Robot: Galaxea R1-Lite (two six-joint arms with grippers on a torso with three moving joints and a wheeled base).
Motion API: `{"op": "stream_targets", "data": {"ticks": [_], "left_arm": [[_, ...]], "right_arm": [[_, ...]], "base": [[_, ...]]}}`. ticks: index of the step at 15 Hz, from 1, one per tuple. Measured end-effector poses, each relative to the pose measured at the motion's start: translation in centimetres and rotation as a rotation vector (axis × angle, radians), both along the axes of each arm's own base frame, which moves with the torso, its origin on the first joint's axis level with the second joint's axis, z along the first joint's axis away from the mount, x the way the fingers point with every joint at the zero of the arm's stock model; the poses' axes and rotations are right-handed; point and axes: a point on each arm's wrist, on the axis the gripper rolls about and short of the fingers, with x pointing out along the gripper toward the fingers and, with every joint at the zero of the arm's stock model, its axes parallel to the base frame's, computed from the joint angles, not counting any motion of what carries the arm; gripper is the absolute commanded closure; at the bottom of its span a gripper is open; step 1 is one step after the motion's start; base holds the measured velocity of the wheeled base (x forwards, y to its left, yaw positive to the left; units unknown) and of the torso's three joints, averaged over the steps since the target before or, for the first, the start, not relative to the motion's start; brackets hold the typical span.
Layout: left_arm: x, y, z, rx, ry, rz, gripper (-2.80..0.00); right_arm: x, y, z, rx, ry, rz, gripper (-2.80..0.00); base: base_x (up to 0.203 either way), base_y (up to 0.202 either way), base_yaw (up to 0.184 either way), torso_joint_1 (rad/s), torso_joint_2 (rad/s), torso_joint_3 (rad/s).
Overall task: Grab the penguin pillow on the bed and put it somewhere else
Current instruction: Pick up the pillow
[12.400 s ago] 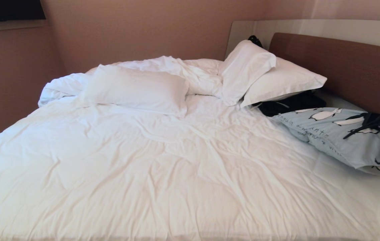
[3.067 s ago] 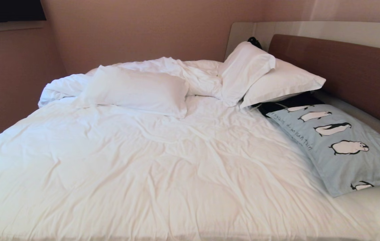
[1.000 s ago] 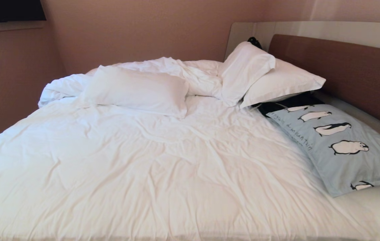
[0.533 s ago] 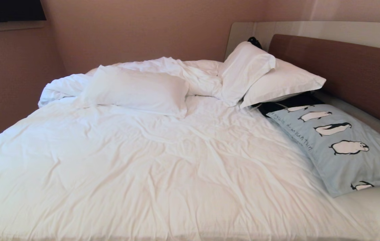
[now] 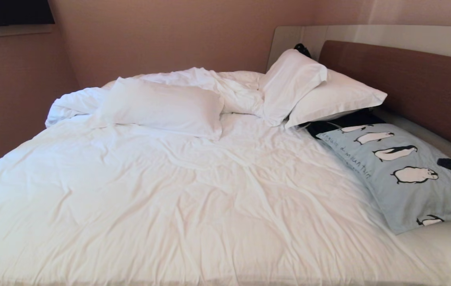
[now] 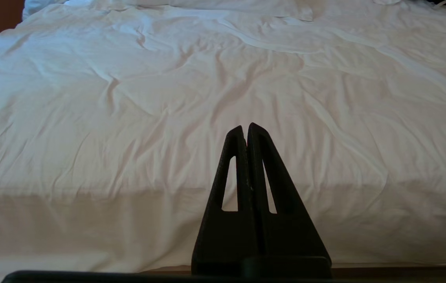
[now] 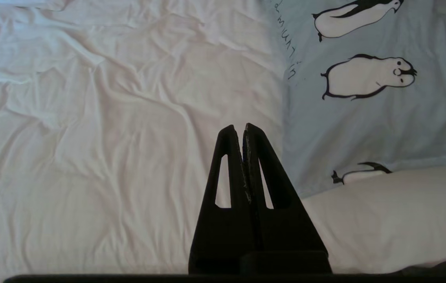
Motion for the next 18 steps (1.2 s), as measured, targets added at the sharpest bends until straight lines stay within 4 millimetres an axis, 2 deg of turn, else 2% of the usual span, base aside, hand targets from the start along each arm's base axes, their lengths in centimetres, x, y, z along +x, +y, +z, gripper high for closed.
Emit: {"op": "stream_targets", "data": {"ticks": [4, 7, 13, 18], "left_arm": [[0.0, 0.0, 0.0, 0.000, 0.000, 0.000, 0.00], [0.0, 0.0, 0.0, 0.000, 0.000, 0.000, 0.00], [0.0, 0.0, 0.0, 0.000, -0.001, 0.000, 0.00], [0.0, 0.0, 0.0, 0.000, -0.001, 0.000, 0.00]], "right_arm": [[5.7, -1.3, -0.7, 0.018, 0.080, -0.052, 0.00], [8.8, -2.2, -1.4, 0.018, 0.098, -0.078, 0.00], [12.5, -3.1, -2.8, -0.021, 0.110, -0.076, 0.00], [14.3, -4.6, -4.4, -0.023, 0.156, -0.048, 0.00]], "base": [[0.000, 0.000, 0.000, 0.000, 0.00, 0.000], [0.000, 0.000, 0.000, 0.000, 0.00, 0.000], [0.000, 0.000, 0.000, 0.000, 0.00, 0.000], [0.000, 0.000, 0.000, 0.000, 0.00, 0.000]]}}
